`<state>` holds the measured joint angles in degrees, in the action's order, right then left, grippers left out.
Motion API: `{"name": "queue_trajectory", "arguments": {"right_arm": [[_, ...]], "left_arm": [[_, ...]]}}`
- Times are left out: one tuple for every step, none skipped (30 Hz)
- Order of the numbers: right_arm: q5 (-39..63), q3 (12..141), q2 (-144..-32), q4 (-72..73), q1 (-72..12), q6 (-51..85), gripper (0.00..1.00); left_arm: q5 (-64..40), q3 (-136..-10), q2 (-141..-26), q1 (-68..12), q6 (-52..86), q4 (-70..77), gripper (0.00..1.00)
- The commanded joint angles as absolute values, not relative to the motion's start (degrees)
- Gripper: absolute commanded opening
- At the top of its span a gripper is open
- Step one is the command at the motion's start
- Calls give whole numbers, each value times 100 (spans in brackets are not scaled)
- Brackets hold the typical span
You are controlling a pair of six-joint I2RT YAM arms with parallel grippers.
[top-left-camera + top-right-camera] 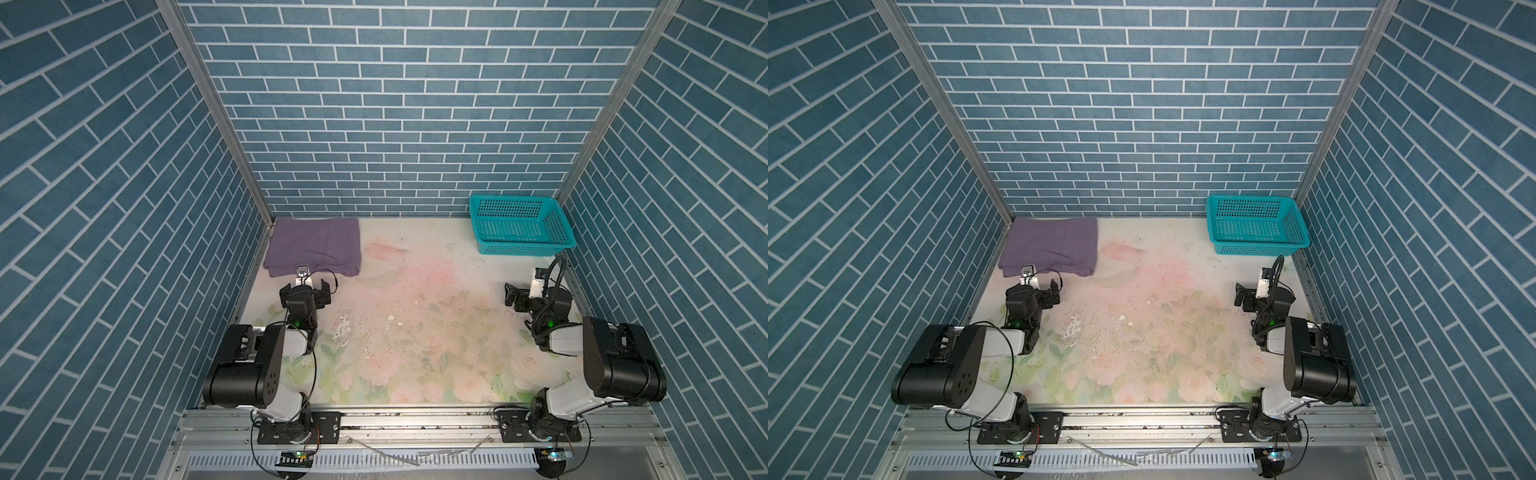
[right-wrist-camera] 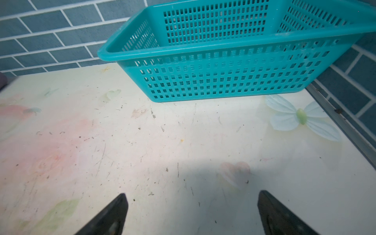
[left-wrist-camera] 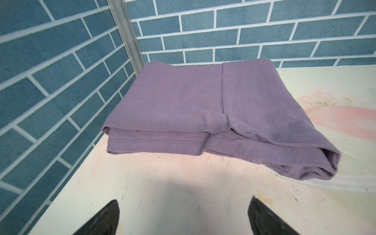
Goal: Fold and stack the trousers
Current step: Reset both arms
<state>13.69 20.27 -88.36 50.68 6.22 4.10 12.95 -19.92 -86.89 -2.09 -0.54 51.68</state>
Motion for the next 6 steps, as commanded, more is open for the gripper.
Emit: {"name": "queue_trajectory", "arguments": {"right_arm": [[1191, 2294, -8855, 4881, 516, 149, 99], [1204, 2286, -8869, 4940, 519, 152, 99], [1186, 2272, -8853, 4924, 518, 169, 99], [1079, 2261, -8861, 4962, 519, 189, 99], [1055, 2223, -8830, 5007, 519, 192, 99], [1067, 2219, -8829, 5023, 519, 195, 99]], "left_arm": [[1292, -2094, -8716, -252, -99, 5124, 99], [1293, -2093, -8718, -249, -98, 5115, 99], [1297, -2085, -8719, -247, -101, 5123, 99], [1293, -2087, -8719, -246, -97, 5123, 99], [1297, -2086, -8719, -250, -97, 5128, 99], [1301, -2078, -8719, -257, -105, 5145, 99]]}}
